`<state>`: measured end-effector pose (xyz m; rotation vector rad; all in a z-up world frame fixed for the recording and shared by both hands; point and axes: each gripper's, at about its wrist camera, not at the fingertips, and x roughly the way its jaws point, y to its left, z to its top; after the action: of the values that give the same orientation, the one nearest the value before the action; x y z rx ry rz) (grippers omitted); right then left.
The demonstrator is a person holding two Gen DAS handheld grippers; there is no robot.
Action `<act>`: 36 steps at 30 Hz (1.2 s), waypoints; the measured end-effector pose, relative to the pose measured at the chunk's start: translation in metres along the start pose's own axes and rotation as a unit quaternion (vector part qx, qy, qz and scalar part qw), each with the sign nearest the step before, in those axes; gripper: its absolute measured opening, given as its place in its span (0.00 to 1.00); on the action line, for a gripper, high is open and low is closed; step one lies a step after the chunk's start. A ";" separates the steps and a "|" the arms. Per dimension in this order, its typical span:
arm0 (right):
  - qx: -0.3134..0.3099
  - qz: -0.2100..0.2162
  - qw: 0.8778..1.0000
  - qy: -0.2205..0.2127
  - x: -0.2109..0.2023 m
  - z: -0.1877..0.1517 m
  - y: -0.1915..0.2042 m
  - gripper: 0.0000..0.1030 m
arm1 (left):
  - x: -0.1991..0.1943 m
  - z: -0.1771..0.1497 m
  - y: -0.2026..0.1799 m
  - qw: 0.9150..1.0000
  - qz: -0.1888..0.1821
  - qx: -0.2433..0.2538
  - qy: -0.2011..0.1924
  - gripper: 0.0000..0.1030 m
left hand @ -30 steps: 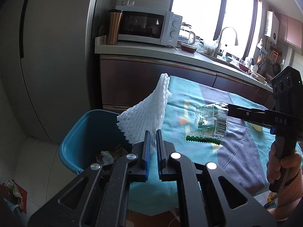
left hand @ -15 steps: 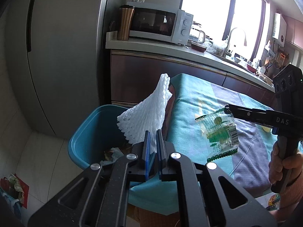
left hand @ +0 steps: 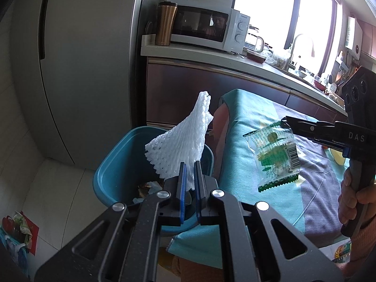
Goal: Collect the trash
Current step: 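Carry the foam net and plastic bag over the blue bin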
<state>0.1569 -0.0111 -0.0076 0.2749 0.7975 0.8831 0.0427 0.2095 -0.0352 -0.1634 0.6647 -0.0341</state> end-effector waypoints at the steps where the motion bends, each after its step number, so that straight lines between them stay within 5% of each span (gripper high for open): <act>1: -0.001 0.001 1.000 0.001 0.002 0.001 0.001 0.06 | 0.001 0.000 0.001 1.000 0.002 -0.001 0.001 0.07; 36: 0.019 -0.015 0.998 0.054 0.074 0.011 0.009 0.06 | 0.037 -0.004 0.024 0.999 0.033 -0.025 0.031 0.07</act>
<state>0.1878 0.0526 -0.0325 0.2494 0.9170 0.8602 0.0689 0.2296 -0.0644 -0.1894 0.7335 0.0404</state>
